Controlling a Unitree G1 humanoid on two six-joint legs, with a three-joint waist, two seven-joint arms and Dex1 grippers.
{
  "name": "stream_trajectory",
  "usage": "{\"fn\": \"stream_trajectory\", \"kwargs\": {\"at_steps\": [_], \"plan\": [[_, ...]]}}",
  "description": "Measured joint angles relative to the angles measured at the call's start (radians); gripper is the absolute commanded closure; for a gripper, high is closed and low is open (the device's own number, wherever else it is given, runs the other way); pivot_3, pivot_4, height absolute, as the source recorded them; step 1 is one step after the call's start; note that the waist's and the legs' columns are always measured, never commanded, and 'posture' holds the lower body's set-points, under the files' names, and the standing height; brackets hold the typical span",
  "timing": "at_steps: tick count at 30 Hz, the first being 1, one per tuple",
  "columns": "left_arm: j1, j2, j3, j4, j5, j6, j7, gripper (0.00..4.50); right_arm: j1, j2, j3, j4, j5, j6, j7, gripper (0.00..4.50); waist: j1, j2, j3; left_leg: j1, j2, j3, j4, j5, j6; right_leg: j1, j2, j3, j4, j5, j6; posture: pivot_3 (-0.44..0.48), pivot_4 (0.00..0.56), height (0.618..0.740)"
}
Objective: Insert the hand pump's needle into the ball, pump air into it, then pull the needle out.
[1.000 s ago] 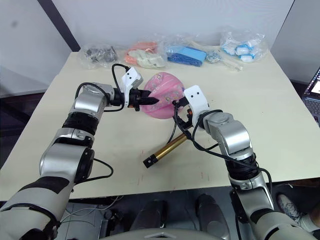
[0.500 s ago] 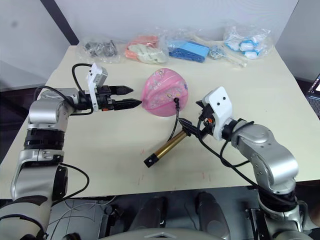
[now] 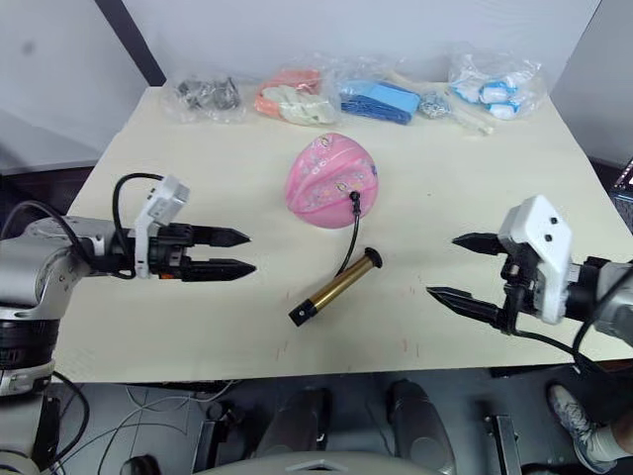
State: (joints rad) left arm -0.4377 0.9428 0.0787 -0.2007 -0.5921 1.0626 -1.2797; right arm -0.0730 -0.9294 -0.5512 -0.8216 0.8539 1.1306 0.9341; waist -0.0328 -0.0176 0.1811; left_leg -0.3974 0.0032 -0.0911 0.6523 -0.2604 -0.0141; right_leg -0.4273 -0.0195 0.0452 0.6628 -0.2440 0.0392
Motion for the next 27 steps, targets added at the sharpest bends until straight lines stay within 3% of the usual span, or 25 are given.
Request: {"fn": "stream_trajectory", "kwargs": {"at_steps": [5,9,17,27], "plan": [[-0.045,-0.119,-0.075,-0.096,-0.063,0.203,0.172,0.02,0.062,-0.046,-0.078,-0.007,0.079,-0.01,0.018,0.0,0.0,-0.001,0.001,0.003,0.0,0.001,0.003,0.0,0.0,0.004,0.0,0.001,0.0,0.0,0.005,0.0,0.15,0.74],[-0.104,-0.194,-0.153,-0.096,-0.059,0.241,0.268,0.02,0.096,-0.061,-0.103,-0.018,0.123,-0.018,0.008,0.0,0.0,-0.002,0.001,0.004,0.0,0.001,0.003,0.0,0.0,0.005,0.0,0.001,0.0,0.002,0.003,0.0,0.15,0.74],[-0.207,-0.34,-0.326,0.021,0.026,0.184,0.382,0.02,0.076,-0.09,-0.106,-0.021,0.185,-0.042,-0.08,0.0,0.009,-0.002,0.001,0.004,-0.001,0.001,0.004,0.0,0.0,0.006,0.0,0.002,-0.001,0.004,0.001,0.0,0.15,0.74],[-0.27,-0.417,-0.447,0.19,0.136,0.038,0.383,0.02,0.082,-0.109,-0.073,-0.025,0.233,-0.06,-0.174,0.0,0.021,-0.002,0.001,0.003,-0.001,0.001,0.006,0.0,0.0,0.006,0.0,0.002,0.0,0.004,0.001,0.0,0.15,0.74]]}}
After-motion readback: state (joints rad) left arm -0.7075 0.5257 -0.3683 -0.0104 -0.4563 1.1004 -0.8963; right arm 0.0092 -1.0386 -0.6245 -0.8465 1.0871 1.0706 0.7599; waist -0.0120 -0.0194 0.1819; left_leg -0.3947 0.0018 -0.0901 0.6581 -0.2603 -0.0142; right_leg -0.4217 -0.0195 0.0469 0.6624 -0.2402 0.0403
